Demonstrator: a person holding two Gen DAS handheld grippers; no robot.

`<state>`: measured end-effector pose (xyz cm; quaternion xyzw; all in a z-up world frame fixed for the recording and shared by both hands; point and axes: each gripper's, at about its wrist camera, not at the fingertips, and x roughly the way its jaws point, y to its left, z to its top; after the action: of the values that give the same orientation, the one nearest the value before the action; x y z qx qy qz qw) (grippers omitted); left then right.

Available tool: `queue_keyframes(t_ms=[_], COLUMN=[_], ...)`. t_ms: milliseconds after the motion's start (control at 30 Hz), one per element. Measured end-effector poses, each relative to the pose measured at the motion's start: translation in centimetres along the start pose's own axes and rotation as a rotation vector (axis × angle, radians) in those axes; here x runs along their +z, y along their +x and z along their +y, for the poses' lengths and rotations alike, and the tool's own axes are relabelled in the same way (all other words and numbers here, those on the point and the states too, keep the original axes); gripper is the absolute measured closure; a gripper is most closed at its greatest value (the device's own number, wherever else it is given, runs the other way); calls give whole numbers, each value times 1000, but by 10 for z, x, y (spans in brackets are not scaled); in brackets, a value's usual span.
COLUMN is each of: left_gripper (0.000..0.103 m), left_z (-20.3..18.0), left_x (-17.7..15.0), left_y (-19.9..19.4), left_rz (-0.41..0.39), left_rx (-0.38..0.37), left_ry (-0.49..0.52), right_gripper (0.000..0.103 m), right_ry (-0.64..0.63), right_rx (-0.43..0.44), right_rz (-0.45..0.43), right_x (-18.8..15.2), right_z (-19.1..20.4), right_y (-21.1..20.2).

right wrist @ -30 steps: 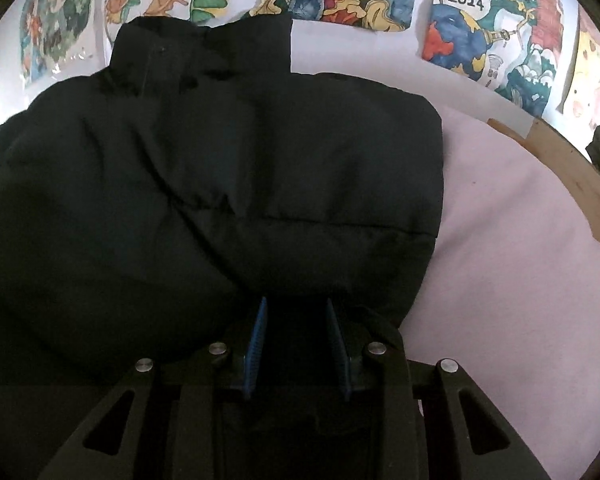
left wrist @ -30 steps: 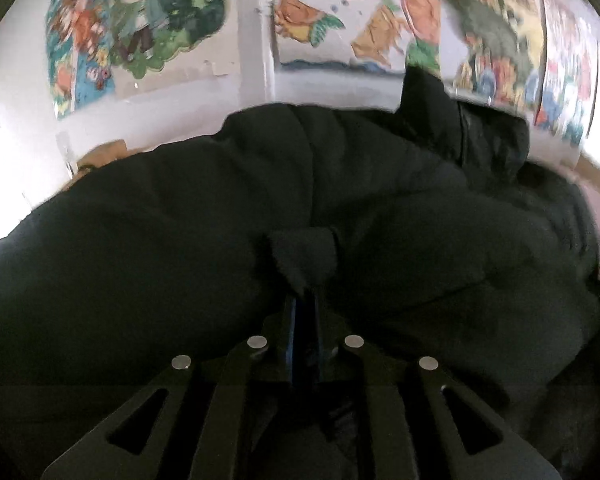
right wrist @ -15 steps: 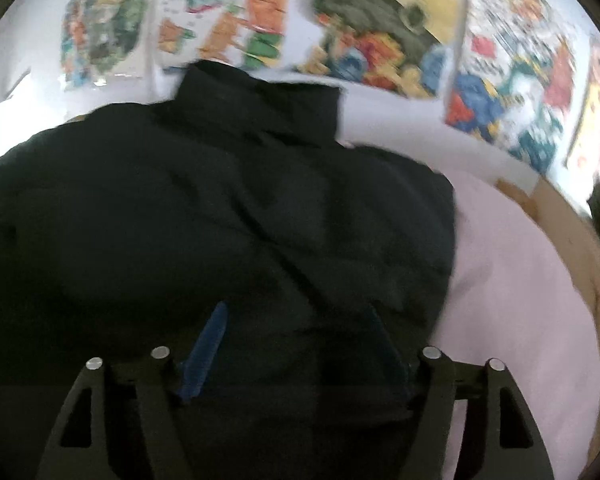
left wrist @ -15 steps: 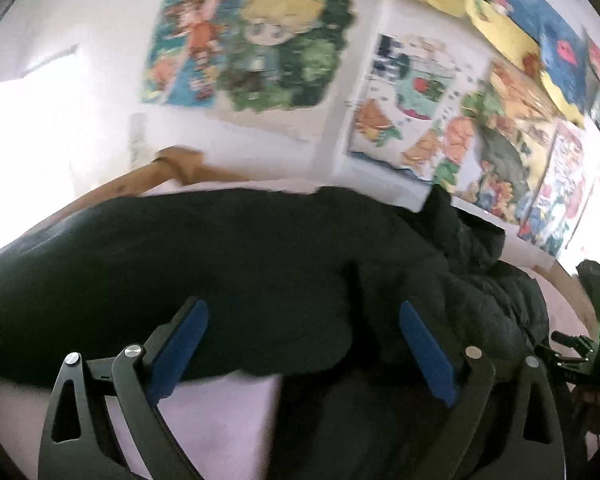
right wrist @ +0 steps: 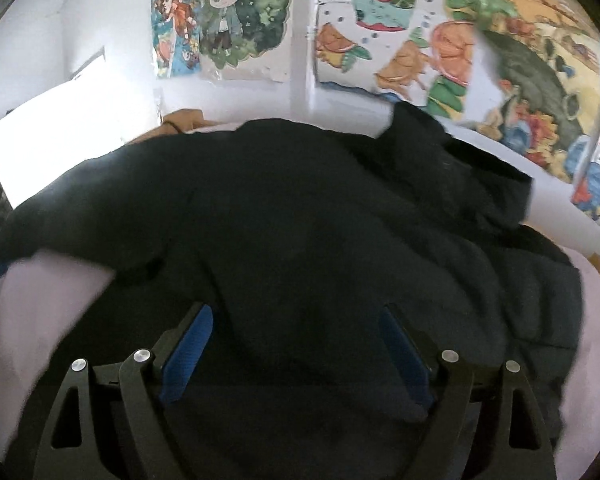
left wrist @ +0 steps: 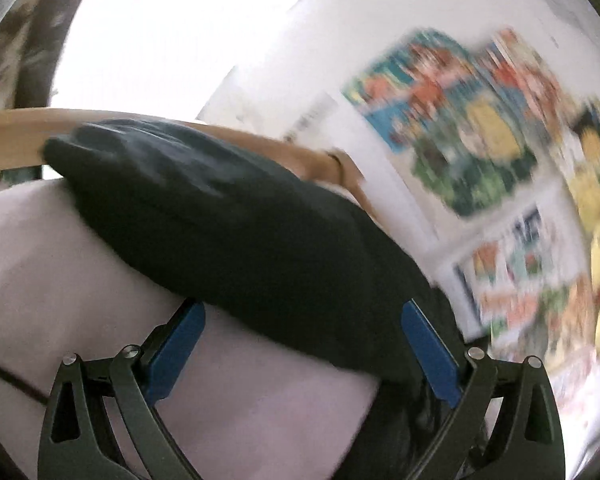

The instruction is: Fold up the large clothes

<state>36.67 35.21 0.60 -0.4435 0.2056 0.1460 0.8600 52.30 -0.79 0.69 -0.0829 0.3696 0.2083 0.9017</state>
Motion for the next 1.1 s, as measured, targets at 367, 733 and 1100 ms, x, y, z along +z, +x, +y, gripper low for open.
queue_keyframes(t_ms=[367,733,1100], left_gripper=[7,10,84], left_z=[41,45,36], left_x=[9,4,9], left_y=[10,2,-15], left_rz=[-75,-199,-282], left_rx=[-3,-60,-65], left_ry=[-46,-45,-25], right_gripper=[19,18,18], right_ry=[-148,-172,-86], right_rx=[-158,-172,-111], right_rz=[-91,-71,-119], right_x=[15,-1,5], right_z=[49,51,32], right_y=[78,113,68])
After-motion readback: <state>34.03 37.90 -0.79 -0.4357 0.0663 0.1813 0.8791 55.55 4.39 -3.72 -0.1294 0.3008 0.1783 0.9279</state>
